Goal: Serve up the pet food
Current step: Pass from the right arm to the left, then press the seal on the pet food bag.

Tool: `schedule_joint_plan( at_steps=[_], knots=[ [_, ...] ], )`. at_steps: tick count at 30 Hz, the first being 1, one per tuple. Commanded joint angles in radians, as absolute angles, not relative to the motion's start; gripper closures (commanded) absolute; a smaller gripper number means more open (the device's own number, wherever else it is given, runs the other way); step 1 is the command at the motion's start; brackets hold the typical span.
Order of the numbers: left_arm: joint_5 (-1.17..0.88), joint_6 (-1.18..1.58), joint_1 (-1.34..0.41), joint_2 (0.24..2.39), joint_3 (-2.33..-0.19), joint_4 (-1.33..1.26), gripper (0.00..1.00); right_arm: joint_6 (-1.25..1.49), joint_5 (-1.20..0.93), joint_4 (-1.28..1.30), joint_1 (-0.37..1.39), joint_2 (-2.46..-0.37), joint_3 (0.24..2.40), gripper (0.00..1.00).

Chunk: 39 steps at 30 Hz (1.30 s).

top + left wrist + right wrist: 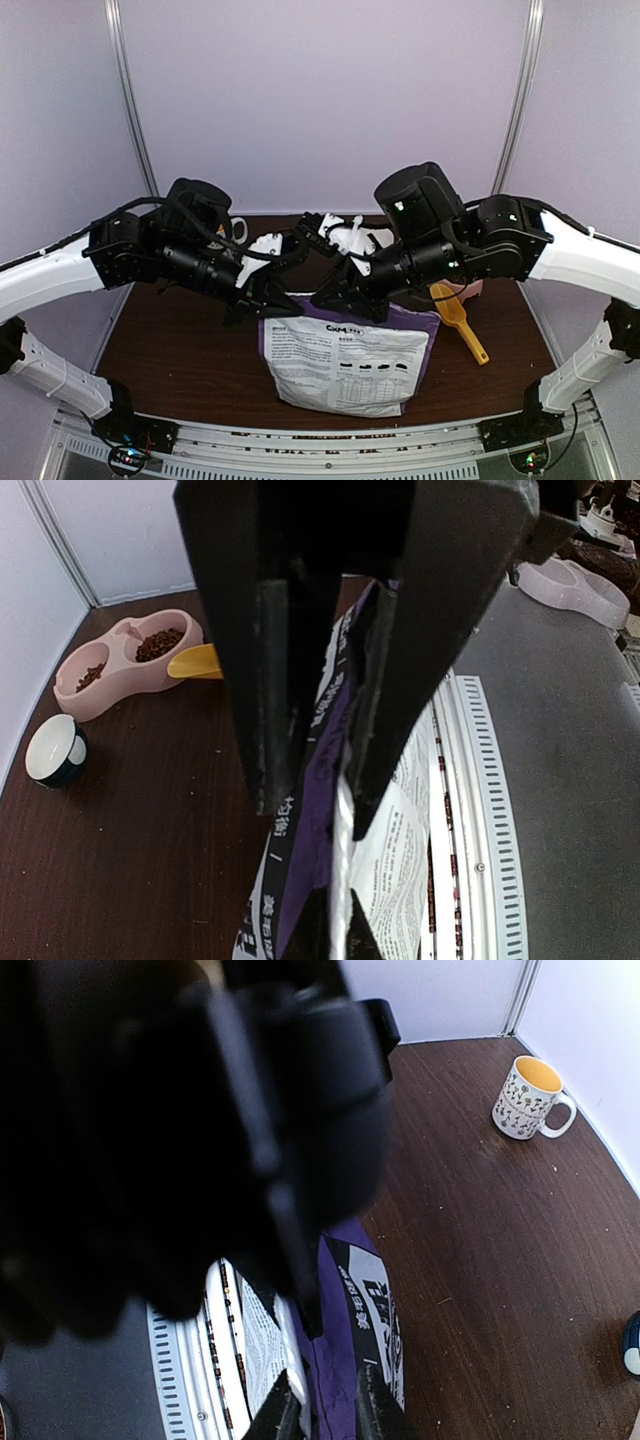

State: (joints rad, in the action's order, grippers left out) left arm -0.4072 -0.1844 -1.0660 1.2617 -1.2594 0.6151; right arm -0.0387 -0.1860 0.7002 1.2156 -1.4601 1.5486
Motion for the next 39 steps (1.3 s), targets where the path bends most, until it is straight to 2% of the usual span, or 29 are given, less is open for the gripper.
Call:
schedule_joint_plan(
  at_steps=[1, 14, 27, 29, 31, 32, 39],
  knots=[
    [-0.444, -0.139, -1.065, 1.218, -1.259, 0.475, 1.00, -0.047, -0.189, 0.714, 1.212, -1.482, 1.544, 0.83],
    [-0.418, -0.118, -1.032, 1.187, -1.243, 0.454, 1.00, -0.026, -0.148, 0.712, 1.211, -1.367, 1.454, 0.79],
    [-0.444, -0.117, -1.031, 1.209, -1.249, 0.459, 1.00, -0.049, -0.171, 0.730, 1.212, -1.445, 1.527, 0.78],
    [-0.442, -0.118, -1.030, 1.205, -1.250, 0.460, 1.00, -0.058, -0.156, 0.743, 1.212, -1.450, 1.531, 0.83],
    [-0.439, -0.118, -1.023, 1.196, -1.248, 0.459, 1.00, -0.069, -0.119, 0.788, 1.213, -1.456, 1.539, 0.97],
    [-0.439, -0.119, -1.018, 1.189, -1.246, 0.459, 1.00, -0.075, -0.094, 0.812, 1.213, -1.457, 1.540, 1.00],
    [-0.407, -0.140, -0.963, 1.143, -1.242, 0.473, 1.00, -0.110, 0.060, 0.930, 1.208, -1.405, 1.483, 1.00]
  ],
)
